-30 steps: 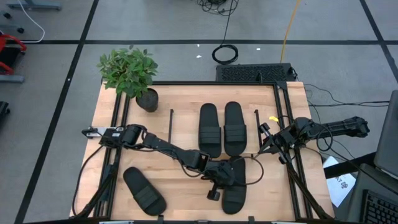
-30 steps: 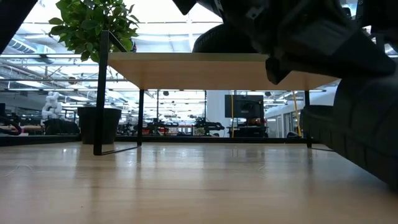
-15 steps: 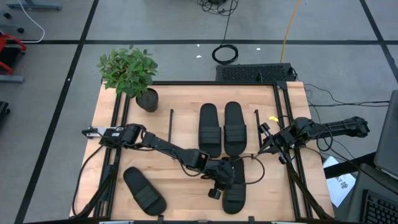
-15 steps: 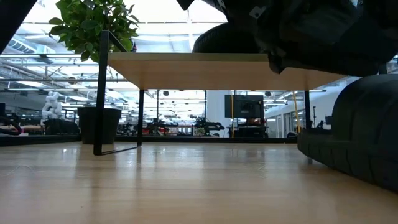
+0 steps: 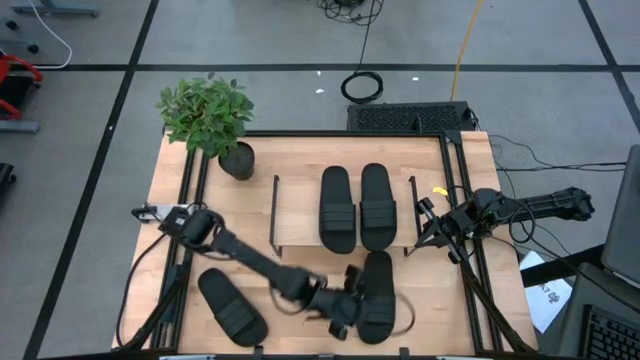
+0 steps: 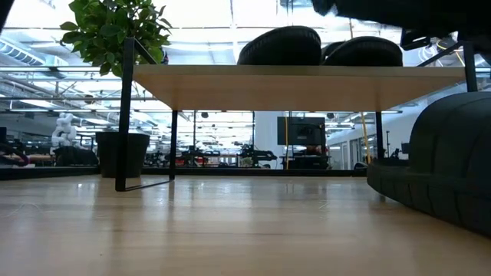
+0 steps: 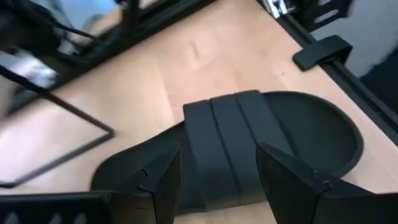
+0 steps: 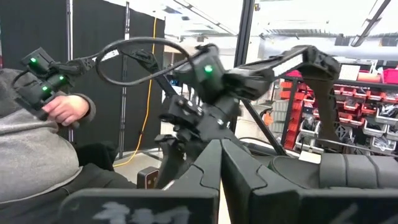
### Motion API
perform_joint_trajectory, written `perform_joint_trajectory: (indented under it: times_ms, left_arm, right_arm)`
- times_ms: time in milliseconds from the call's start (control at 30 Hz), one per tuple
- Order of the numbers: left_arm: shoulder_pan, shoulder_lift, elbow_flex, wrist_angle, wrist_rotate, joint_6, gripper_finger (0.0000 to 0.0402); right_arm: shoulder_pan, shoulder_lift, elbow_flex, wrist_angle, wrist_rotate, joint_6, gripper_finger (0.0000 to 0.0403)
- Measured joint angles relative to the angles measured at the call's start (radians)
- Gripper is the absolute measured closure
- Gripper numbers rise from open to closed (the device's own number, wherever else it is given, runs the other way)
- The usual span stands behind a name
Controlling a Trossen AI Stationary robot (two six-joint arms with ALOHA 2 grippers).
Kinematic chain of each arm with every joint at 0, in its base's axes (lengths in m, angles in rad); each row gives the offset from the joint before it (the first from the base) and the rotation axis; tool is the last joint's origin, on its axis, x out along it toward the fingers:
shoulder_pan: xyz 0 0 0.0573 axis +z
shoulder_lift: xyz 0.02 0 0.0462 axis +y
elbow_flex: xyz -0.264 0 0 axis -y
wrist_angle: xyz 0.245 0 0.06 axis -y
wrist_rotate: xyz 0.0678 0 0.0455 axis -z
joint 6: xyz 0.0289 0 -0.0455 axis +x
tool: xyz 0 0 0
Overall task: Pick and place slides into the shelf
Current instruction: Put the black slide under the shelf
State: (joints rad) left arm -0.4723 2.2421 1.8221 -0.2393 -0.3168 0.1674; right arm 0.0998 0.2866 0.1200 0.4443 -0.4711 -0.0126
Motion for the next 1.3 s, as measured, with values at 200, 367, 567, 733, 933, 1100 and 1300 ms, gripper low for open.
perform_joint_trajectory:
  times_ms: [200,367,567,733,933,1100,1300]
  left_arm:
    - [-0.095,0.000,0.000,0.004,-0.130,0.002,0.0199]
    - [-0.107,0.000,0.000,0.004,-0.137,-0.055,0.0199]
    - [-0.088,0.014,-0.002,0.069,-0.067,-0.100,0.0192]
    - [-0.111,0.023,-0.001,0.162,-0.051,-0.006,0.0153]
    - [-0.072,0.038,0.018,0.237,-0.139,-0.068,0.0106]
    - [-0.047,0.047,0.021,0.176,-0.083,-0.087,0.0099]
    - [-0.060,0.097,0.019,0.161,-0.067,0.038,0.0111]
  right_arm:
    - [0.000,0.000,0.000,0.001,0.000,-0.002,0.0403]
    - [0.000,0.000,0.000,0.042,0.000,0.001,0.0403]
    - [0.000,0.000,0.000,0.063,-0.001,0.030,0.0403]
    - [0.000,0.000,0.000,0.061,-0.001,0.025,0.0403]
    - [0.000,0.000,0.000,0.061,-0.001,0.025,0.0403]
    - [0.000,0.000,0.000,0.061,-0.001,0.030,0.0403]
    - [0.000,0.000,0.000,0.061,-0.001,0.028,0.0403]
